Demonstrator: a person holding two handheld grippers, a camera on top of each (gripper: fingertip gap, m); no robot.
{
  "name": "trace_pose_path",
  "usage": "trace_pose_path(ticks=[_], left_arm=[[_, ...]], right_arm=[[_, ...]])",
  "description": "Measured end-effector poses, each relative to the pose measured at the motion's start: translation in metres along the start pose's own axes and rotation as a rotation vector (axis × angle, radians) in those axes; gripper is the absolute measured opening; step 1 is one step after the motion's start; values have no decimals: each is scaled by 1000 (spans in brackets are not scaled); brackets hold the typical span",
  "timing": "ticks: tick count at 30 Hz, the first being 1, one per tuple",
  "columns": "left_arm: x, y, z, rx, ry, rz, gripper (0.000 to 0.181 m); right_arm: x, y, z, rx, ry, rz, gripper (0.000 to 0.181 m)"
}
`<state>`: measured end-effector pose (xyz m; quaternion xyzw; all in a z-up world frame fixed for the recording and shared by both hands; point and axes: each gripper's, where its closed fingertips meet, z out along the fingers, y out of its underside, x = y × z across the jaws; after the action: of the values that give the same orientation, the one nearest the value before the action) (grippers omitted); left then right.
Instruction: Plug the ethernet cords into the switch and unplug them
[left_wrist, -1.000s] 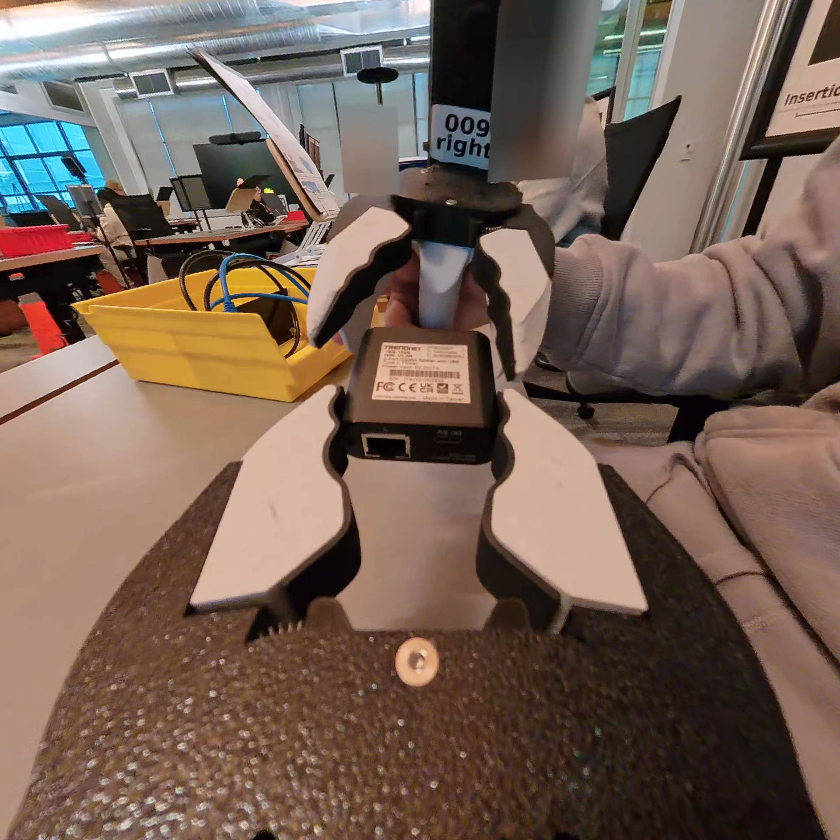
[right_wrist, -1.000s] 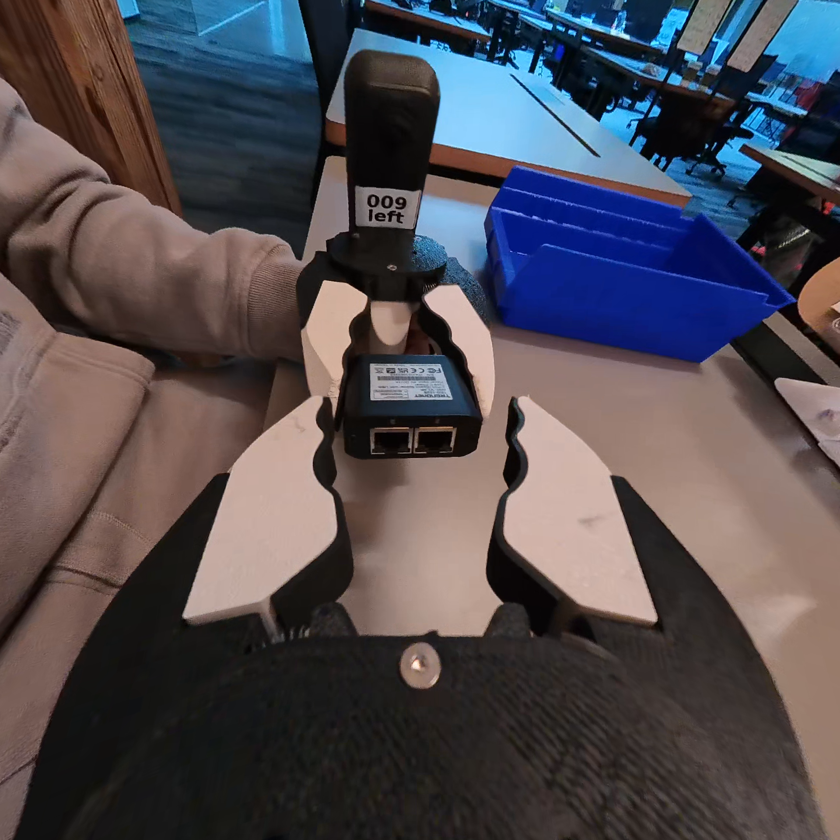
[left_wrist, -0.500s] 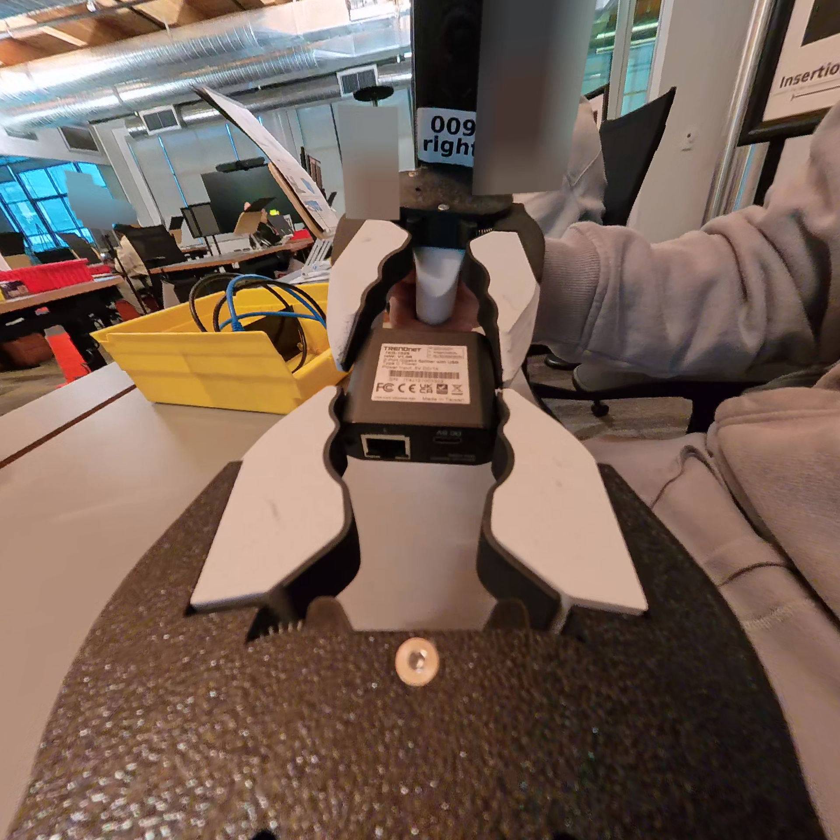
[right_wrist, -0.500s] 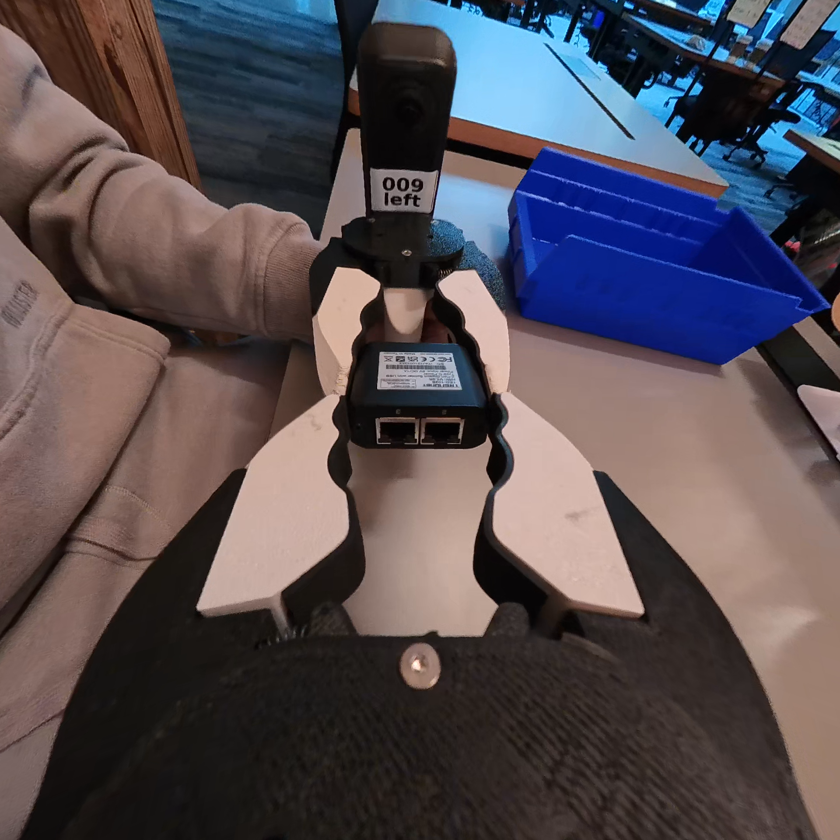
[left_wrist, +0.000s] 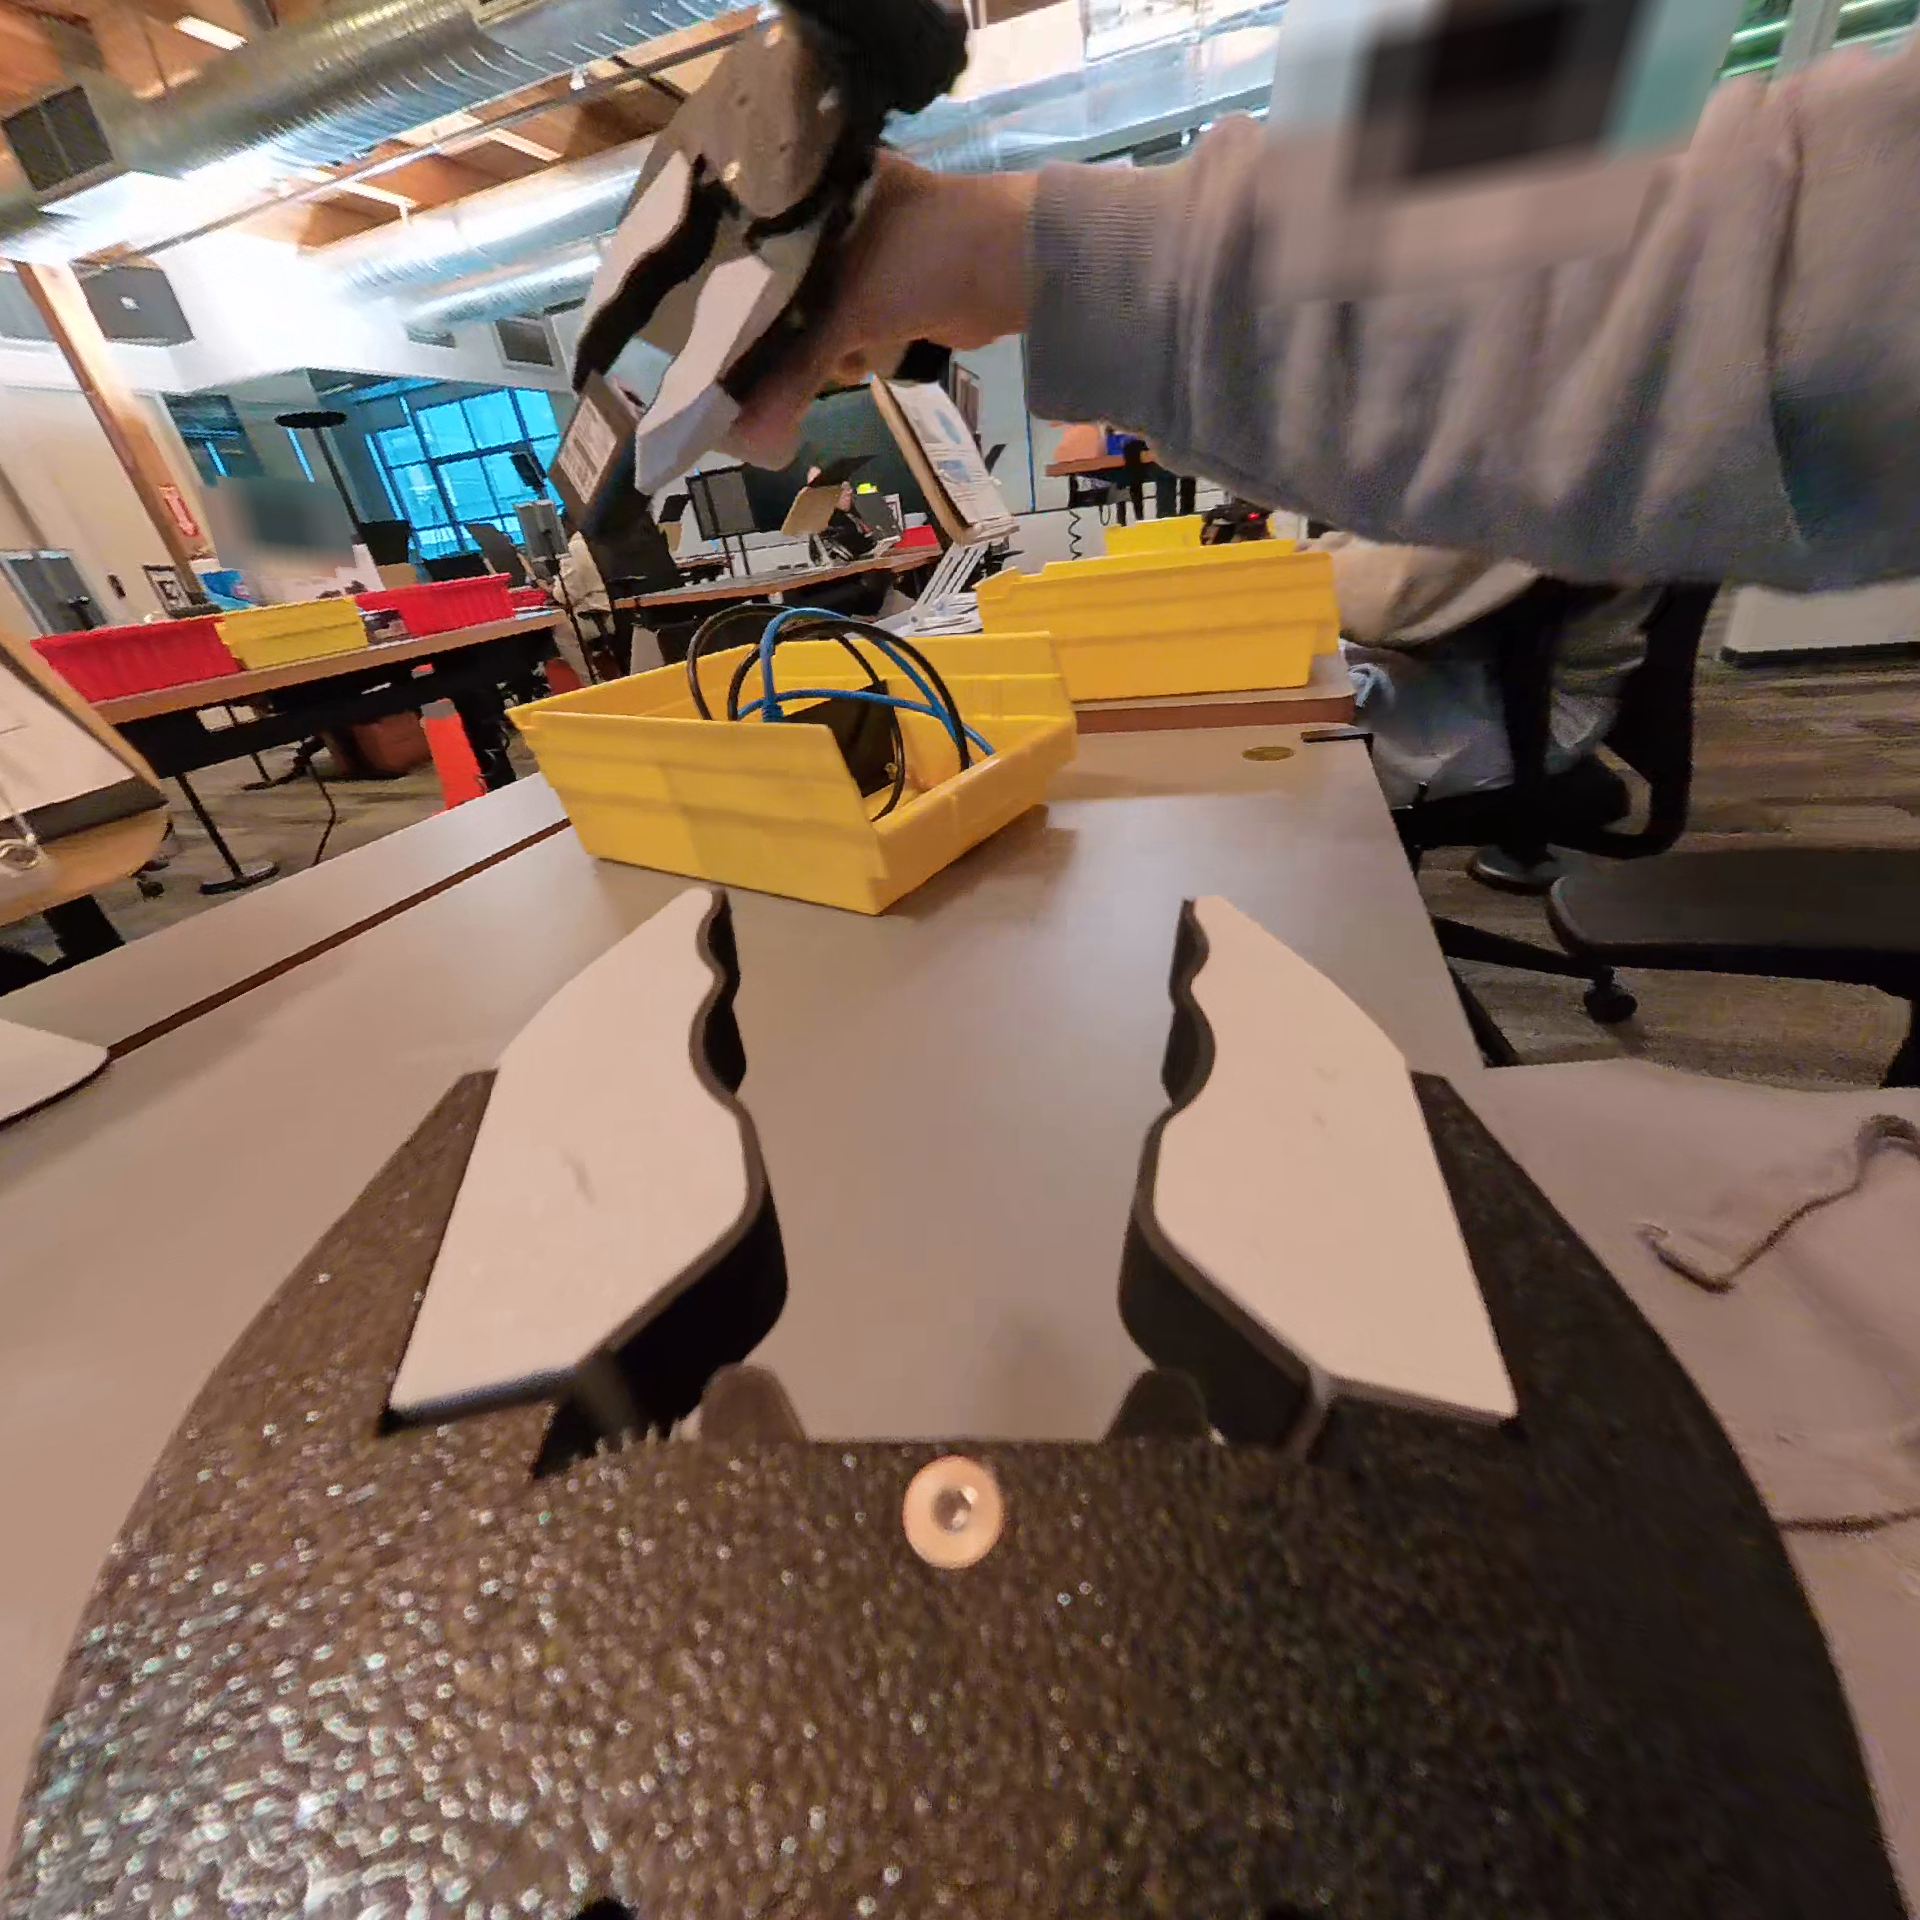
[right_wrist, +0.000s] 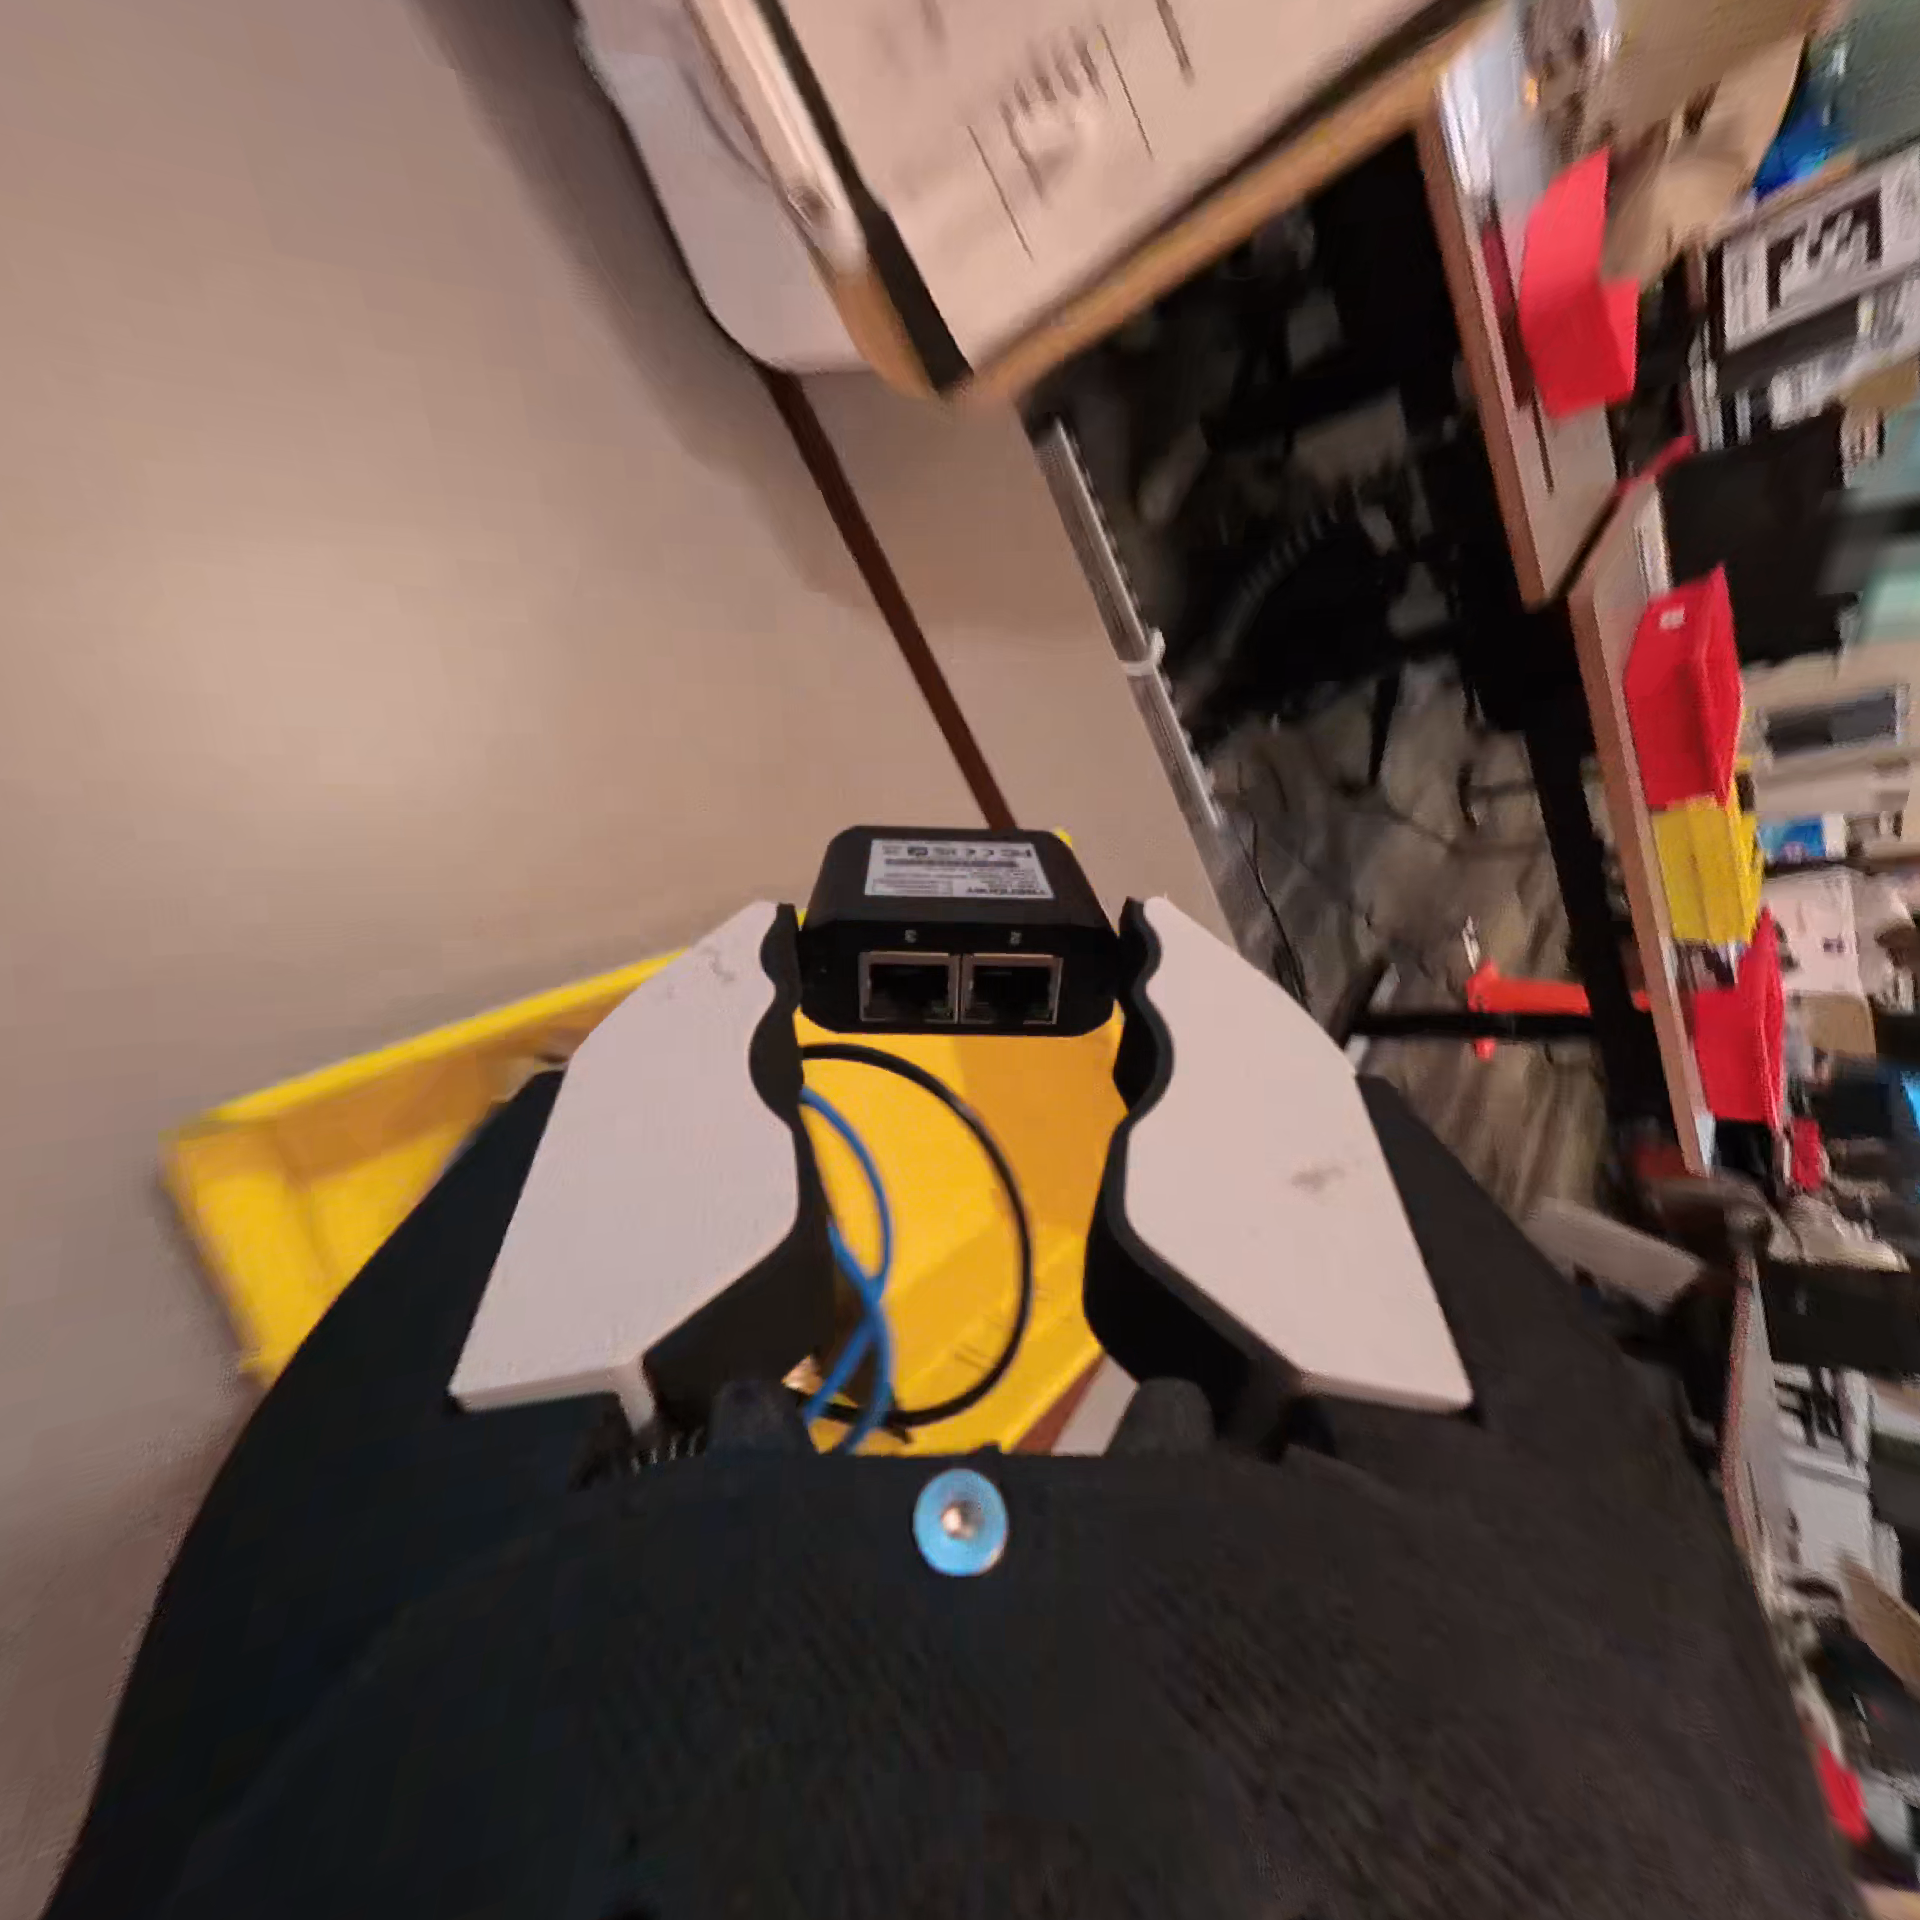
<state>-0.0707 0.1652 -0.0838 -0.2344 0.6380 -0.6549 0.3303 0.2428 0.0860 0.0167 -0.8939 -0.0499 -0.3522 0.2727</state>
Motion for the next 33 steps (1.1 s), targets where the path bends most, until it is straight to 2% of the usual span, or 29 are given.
trace_pose_path(ticks=[4,8,11,14,16,20,22,24,27,29,31,33], left_arm=[[-5,0,-2,16,-16,-30,76],[-9,-2,-4,28,-28,-44,74],[-8,1,-2,10,-25,-41,73],[-7,3,1,-13,-23,-30,73],[-7,4,2,-20,-29,-23,74],[-12,9,8,-63,-88,-1,78],[-17,15,13,-115,-139,8,79],[-19,21,18,-162,-175,14,79],[-23,31,34,-237,-219,-9,78],[-27,35,54,-270,-246,-53,78],[-31,33,84,-282,-251,-101,78],[-34,27,120,-296,-240,-123,78]], right_arm=[[26,40,62,-160,-92,31,60],[18,76,108,-354,-201,-50,60],[-7,99,126,-482,-349,-90,59],[-11,110,133,-538,-355,-123,60],[-8,108,133,-504,-338,-110,73],[19,87,104,-319,-214,0,83],[33,81,73,-222,-117,121,84],[36,90,33,-147,6,268,86],[-2,121,-24,-33,109,512,87],[-38,149,-50,16,179,662,84],[-74,177,-61,16,235,801,82],[-102,200,-62,-28,273,848,84]])
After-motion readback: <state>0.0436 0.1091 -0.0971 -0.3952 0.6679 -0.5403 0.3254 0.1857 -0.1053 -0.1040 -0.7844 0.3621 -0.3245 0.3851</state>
